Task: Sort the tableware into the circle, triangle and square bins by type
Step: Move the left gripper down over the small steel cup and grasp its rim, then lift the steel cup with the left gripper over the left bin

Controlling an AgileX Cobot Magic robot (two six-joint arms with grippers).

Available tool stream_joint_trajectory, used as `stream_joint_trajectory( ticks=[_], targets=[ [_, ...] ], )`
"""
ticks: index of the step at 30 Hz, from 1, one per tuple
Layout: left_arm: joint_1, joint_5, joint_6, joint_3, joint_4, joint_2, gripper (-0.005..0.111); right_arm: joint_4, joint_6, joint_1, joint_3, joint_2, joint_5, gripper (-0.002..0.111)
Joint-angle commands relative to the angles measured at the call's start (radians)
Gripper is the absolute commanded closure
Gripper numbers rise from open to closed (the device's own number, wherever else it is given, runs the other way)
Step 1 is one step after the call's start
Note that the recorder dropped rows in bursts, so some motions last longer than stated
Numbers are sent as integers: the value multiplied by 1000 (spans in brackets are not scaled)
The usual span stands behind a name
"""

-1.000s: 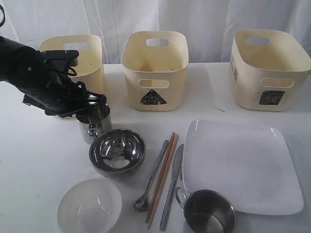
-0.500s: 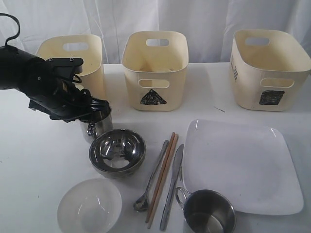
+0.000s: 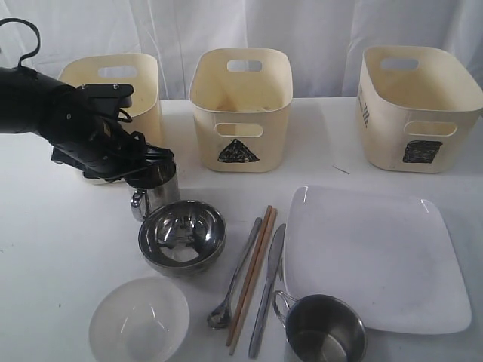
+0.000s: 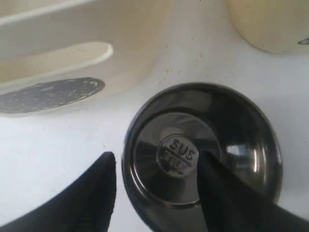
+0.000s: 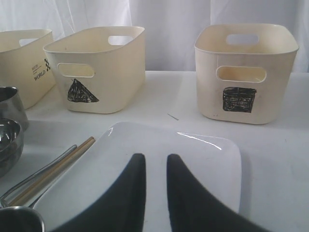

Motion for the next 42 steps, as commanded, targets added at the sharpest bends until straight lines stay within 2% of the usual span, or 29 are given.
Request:
stream_joint_trajectory(
  ticks=[1, 11, 14, 18, 22, 27, 36, 42],
  targets=[
    [6, -3, -6, -2, 7, 14, 51, -7, 1, -3, 6, -6, -4, 92],
    [6, -17, -6, -2, 7, 65, 51, -7, 1, -3, 6, -6, -4, 92],
    [6, -15, -6, -2, 10, 65, 56, -7, 27, -3, 6, -6, -4, 92],
    [6, 7, -4, -2, 20, 59, 77, -7, 24, -3, 6, -6, -4, 92],
    [6, 22, -4, -2, 57, 27, 107, -7, 24, -3, 6, -6, -4, 92],
    [6, 52, -1, -2, 91, -36, 107, -7, 24, -3, 6, -6, -4, 92],
    [6, 225, 54, -2, 98, -199, 107, -7, 24, -3, 6, -6, -4, 92],
    [6, 213, 98, -2, 98, -329, 107, -7, 24, -3, 6, -6, -4, 92]
  ],
)
